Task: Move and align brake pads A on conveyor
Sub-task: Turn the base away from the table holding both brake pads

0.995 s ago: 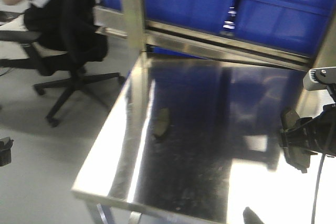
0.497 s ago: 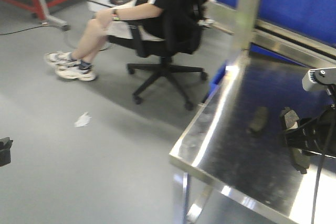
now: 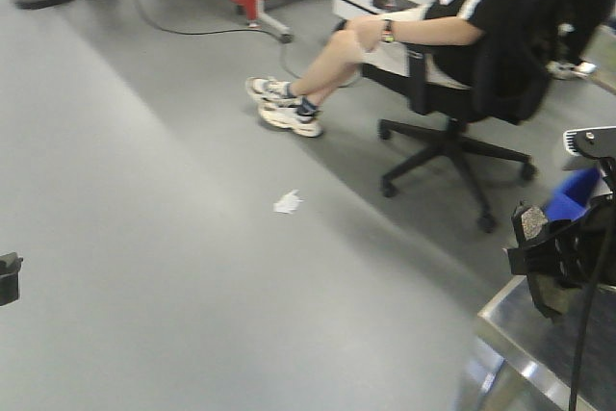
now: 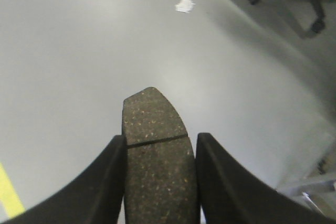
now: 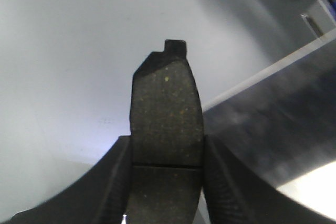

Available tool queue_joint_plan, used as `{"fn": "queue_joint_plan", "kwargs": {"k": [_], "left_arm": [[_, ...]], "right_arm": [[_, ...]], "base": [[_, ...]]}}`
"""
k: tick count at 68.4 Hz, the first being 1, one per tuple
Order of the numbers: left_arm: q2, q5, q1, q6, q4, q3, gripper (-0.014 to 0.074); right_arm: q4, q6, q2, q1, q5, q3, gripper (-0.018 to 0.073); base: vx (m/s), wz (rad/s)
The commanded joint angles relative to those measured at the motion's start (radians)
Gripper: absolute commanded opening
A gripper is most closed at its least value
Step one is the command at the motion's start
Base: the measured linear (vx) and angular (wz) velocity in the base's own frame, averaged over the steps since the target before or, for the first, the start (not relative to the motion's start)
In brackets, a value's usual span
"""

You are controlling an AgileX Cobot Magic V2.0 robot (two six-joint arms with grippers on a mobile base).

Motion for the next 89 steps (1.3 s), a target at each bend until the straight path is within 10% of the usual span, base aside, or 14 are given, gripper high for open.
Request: {"fn": "queue_joint_plan", "kwargs": {"k": [1, 89], "left_arm": [[-0.012, -0.072, -0.004, -0.001, -0.01, -0.028, 0.0177], [-0.012, -0.066, -0.004, -0.001, -0.01, -0.028, 0.0177]], "right_arm": [[0.005, -0.014, -0.023, -0.001, -0.053, -0.03, -0.001], [0.005, -0.014, -0.023, -0.001, -0.051, -0.03, -0.001]], "base": [[0.07, 0.64], [0.2, 0.51]]}}
